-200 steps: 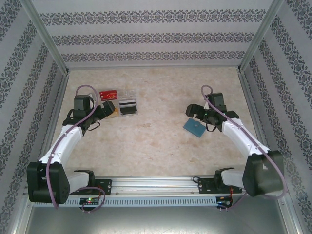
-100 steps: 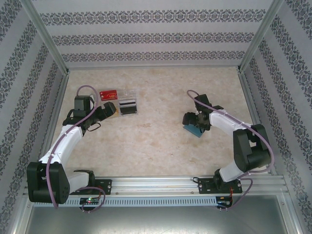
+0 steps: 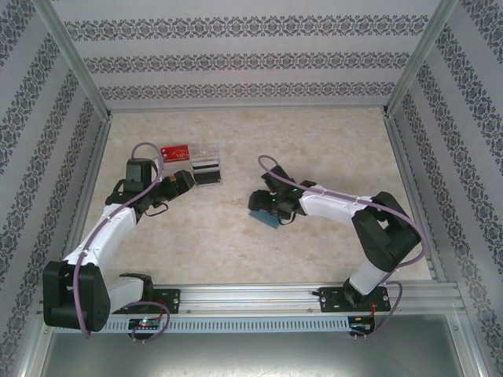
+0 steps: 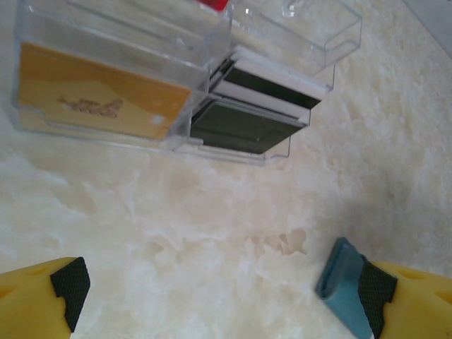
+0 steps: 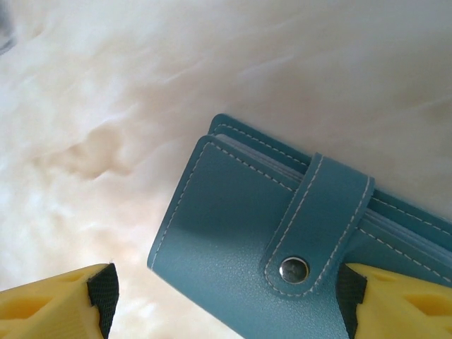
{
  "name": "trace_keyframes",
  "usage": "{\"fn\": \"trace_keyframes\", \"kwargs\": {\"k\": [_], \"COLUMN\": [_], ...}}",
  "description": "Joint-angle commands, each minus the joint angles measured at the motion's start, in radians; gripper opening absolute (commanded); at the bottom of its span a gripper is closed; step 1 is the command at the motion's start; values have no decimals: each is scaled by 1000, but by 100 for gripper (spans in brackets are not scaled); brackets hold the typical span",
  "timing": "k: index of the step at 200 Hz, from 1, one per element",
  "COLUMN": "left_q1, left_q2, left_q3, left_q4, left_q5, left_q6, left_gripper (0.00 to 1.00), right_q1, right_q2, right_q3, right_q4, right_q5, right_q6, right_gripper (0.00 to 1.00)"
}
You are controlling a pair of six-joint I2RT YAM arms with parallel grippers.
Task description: Take the credit cards out of the card holder
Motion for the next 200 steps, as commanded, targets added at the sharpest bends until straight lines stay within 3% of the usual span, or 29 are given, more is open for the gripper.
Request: {"fn": "trace_keyframes", "kwargs": {"k": [1, 26, 52, 85, 134, 168, 200], "left_q1": [-34, -93, -152, -202, -285, -347, -411], "left_q2": [-20, -18, 3, 43, 105, 160, 229], "left_q3": [-30, -71, -79, -85, -100, -106, -117], "left_q4": [19, 82, 107, 142, 219, 280, 371], "left_q5": [17, 39, 36, 50, 57, 71, 101], "left_q6": [-64, -118, -153, -211, -296, -335, -389], "left_gripper": [100, 100, 100, 99, 93, 81, 72], "right_q1": [9, -40, -129, -147, -123, -66, 7], "right_q2": [-9, -49, 5, 35, 42, 28, 46], "right_q3": [44, 39, 33, 34, -3, -28, -8], "right_q4": [-26, -97, -147, -161, -124, -47, 19], "right_q5": [-21, 37, -56, -75, -157, -210, -271], "right_q6": [47, -34, -124, -163, -124, -47, 22], "right_gripper": [82, 82, 74, 68, 56, 38, 33]}}
